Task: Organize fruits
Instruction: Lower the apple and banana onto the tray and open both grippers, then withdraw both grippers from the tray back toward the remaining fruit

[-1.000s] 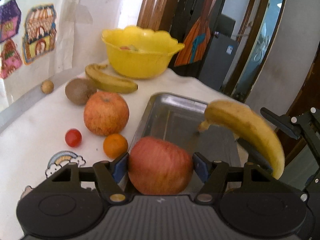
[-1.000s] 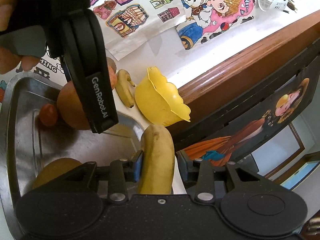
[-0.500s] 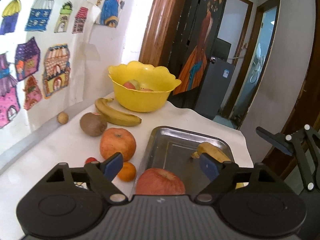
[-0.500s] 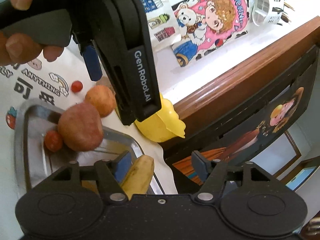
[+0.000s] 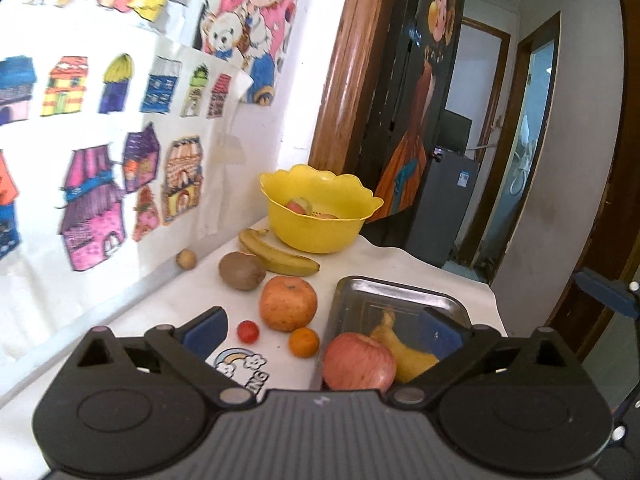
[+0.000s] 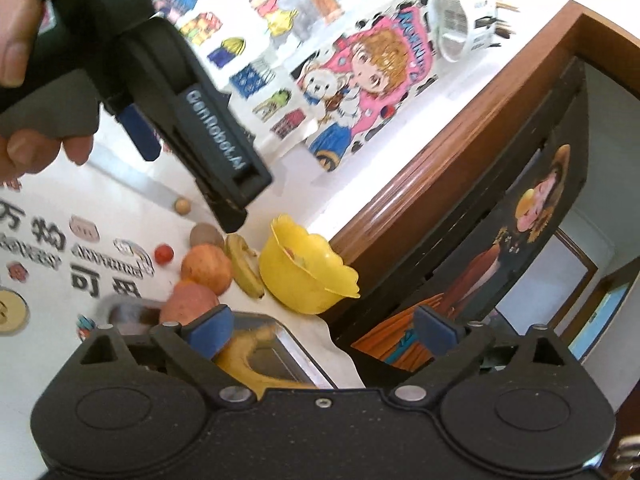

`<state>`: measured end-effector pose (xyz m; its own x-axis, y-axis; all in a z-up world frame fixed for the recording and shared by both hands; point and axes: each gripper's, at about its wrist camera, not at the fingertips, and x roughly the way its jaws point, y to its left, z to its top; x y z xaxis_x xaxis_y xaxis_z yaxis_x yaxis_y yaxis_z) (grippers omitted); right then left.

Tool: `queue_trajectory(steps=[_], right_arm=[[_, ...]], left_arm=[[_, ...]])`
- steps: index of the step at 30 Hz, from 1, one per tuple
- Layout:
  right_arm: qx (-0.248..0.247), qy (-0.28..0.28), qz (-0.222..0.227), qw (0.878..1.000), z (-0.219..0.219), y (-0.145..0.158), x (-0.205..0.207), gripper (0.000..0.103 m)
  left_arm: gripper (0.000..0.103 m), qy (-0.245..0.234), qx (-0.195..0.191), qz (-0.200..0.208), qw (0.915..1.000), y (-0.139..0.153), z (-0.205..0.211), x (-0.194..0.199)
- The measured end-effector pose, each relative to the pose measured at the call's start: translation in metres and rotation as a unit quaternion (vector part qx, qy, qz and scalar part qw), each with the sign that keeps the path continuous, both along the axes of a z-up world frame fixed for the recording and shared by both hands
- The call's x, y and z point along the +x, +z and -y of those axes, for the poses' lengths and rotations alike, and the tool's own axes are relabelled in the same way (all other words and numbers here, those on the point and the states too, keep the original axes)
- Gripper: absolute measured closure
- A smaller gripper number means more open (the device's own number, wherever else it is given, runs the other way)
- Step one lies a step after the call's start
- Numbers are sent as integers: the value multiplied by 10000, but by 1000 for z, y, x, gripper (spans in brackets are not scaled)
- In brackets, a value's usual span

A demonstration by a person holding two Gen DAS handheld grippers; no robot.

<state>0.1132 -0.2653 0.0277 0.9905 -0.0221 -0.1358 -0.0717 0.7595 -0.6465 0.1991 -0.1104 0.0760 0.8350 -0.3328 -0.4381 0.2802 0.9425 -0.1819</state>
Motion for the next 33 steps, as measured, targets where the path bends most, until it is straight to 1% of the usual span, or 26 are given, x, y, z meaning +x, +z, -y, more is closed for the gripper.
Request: queue_trajectory(steps=[6,13,16,20,23,25,28,33], right_arm=[[632,-129,27,9979,-8,13,-34,1],[1215,-297,-213,9919,-23,17,-71,1],[1526,-371,-408,9867,-29,17,-83,1],[2006,-598,-635,9758,-35,19,-95,1],[2305,-750,-762,9672,-37,20,-104,1],[2413,-813,-831,9635,-39,21,-110,1],[2426,-894,-906,9617,-42,20,-117,1],[2553,-919,-1215,9548,-45,13,-125,1]], left_arm=[[1,15,39,93,9999,1,-22,-28],[1,-7,145,154,9998,0,-47,-59],[0,7,212,191,9996,-2,-58,-72],[0,159,339,280,9989,-5,-71,-91],[0,179,448,308,9984,-8,-78,-102],[0,170,511,284,9981,-10,-83,-107],[0,167,579,228,9979,-14,-89,-112],[0,220,713,124,9971,-21,-100,-118]])
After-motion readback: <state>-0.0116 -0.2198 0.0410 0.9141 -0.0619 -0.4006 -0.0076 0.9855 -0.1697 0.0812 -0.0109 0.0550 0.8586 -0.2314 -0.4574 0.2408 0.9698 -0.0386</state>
